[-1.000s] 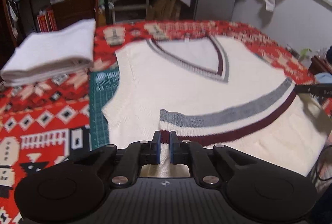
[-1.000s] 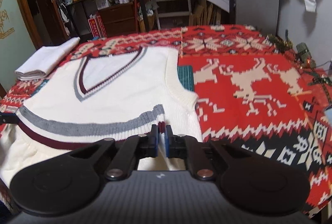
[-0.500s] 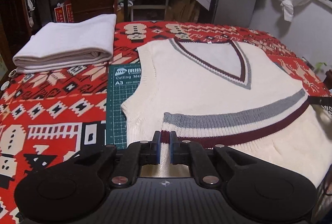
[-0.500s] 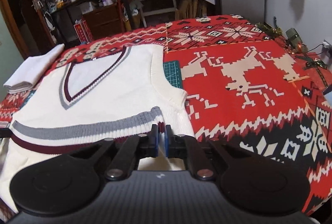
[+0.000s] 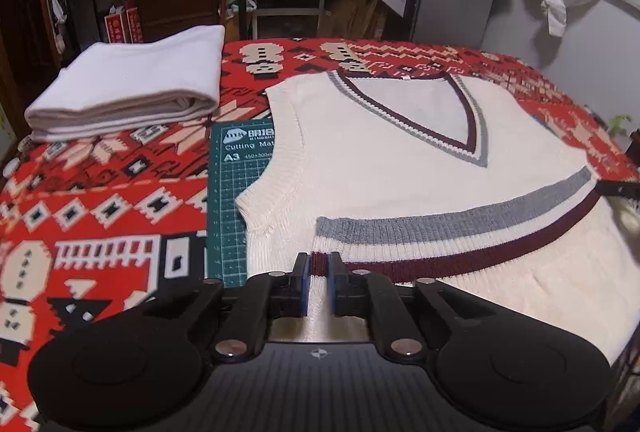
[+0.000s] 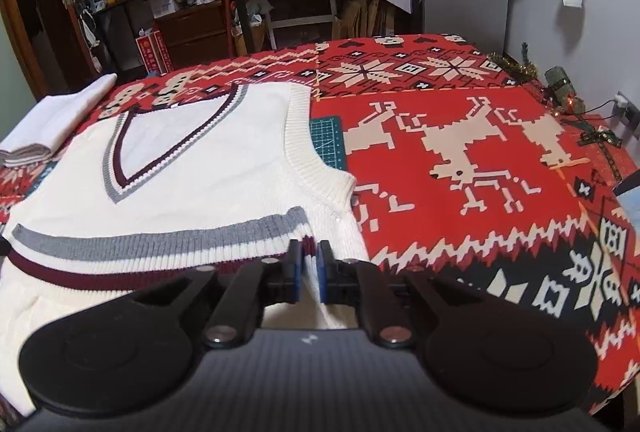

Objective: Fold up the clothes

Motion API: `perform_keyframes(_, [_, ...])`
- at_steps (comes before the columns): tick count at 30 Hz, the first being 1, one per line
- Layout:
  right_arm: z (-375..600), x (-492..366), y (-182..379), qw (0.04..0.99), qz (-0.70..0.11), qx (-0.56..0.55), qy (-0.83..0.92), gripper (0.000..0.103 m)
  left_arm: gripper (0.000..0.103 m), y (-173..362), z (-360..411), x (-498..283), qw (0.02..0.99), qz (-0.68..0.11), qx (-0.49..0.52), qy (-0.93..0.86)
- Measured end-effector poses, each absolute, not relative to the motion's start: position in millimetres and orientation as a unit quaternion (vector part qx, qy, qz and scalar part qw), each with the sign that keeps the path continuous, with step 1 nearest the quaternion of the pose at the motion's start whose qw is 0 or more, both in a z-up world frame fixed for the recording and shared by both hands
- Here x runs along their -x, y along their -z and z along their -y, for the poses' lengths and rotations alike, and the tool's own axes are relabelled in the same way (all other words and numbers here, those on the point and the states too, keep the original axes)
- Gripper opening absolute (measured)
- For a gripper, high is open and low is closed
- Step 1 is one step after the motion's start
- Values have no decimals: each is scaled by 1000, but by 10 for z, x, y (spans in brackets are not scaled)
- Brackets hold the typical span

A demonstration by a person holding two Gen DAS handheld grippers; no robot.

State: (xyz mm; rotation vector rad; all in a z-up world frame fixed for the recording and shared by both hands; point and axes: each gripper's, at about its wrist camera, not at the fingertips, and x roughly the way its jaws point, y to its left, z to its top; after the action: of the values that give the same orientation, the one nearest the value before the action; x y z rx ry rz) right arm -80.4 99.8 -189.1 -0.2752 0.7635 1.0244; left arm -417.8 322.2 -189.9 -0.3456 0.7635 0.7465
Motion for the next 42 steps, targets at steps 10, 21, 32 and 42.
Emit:
perform_keyframes(10, [-893,970,1574,797,-314,133,-499,48,52,1631,-3074,4205,852,-348,137,-367])
perform_keyframes(21, [-1182,1574,1758,745,-309,174,-565,77,71,1775,-2597,3701,885,-363,95,-277])
perform_keyframes(32, [-1465,872,1491,759,-296,155,-559,65,70,1633,-3517,3787,872,-340,135,-325])
perform_keyframes(42, [-2540,-121,1579,765,-310,165,-539,42,55,1734,-4723,3266,866,-347,174,-315])
